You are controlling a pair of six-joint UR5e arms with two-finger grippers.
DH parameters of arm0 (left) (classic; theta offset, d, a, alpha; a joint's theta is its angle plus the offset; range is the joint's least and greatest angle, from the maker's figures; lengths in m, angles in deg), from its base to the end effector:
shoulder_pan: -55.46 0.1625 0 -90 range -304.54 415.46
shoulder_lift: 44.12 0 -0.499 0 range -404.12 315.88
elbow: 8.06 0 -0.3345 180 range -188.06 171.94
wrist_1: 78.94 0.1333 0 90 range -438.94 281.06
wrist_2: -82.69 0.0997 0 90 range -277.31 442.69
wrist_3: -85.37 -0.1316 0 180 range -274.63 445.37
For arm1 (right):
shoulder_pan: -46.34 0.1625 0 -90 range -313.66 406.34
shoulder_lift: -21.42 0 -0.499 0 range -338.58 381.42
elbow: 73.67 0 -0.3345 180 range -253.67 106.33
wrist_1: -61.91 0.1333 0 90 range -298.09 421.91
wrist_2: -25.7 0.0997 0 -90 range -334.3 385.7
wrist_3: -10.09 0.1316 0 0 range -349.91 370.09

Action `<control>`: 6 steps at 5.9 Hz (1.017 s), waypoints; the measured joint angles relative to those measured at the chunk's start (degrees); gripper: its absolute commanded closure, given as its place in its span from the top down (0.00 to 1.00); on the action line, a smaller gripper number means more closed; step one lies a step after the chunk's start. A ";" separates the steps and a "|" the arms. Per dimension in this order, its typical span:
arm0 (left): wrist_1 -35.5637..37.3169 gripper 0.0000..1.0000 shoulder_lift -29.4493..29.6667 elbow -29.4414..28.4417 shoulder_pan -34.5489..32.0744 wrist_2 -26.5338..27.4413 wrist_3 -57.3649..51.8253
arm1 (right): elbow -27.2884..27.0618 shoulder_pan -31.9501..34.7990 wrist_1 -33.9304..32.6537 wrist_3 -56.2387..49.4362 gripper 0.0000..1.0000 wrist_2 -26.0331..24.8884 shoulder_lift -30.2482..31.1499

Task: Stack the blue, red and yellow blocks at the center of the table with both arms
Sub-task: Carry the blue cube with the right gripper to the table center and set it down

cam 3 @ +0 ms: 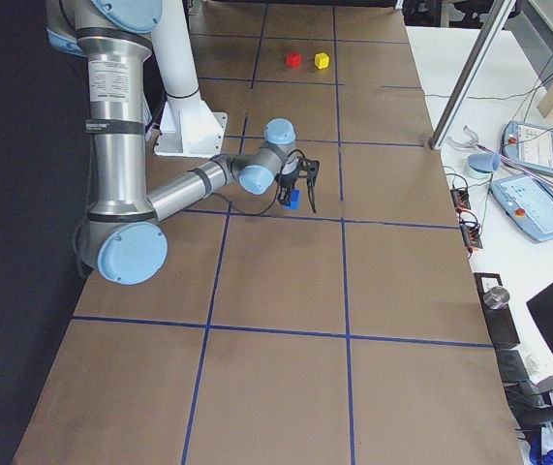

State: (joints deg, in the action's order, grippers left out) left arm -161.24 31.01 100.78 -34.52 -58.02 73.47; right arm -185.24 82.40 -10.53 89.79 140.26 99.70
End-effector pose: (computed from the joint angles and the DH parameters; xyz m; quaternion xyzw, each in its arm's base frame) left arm -0.0313 -0.2997 0.7113 0.0150 0.4287 0.0799 0.8998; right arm -0.3876 -0.3795 0.4657 -0.0115 -0.4613 0.1077 0.8806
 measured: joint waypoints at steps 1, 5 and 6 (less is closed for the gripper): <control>-0.04 1.00 0.01 -0.01 0.04 0.00 -0.20 | 2.06 -3.30 -6.77 2.12 0.01 -0.64 -9.87; -1.47 1.00 0.15 -0.08 0.07 0.00 -0.36 | 19.19 -9.20 -11.69 5.17 0.02 -5.59 -30.14; -2.36 1.00 0.13 -0.13 0.07 0.00 -0.21 | 20.75 -9.91 -11.59 4.58 0.03 -7.51 -30.77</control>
State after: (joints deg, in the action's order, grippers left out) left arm -163.60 31.14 100.65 -34.45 -58.02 73.25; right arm -164.49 72.49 -22.12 94.37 132.74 68.93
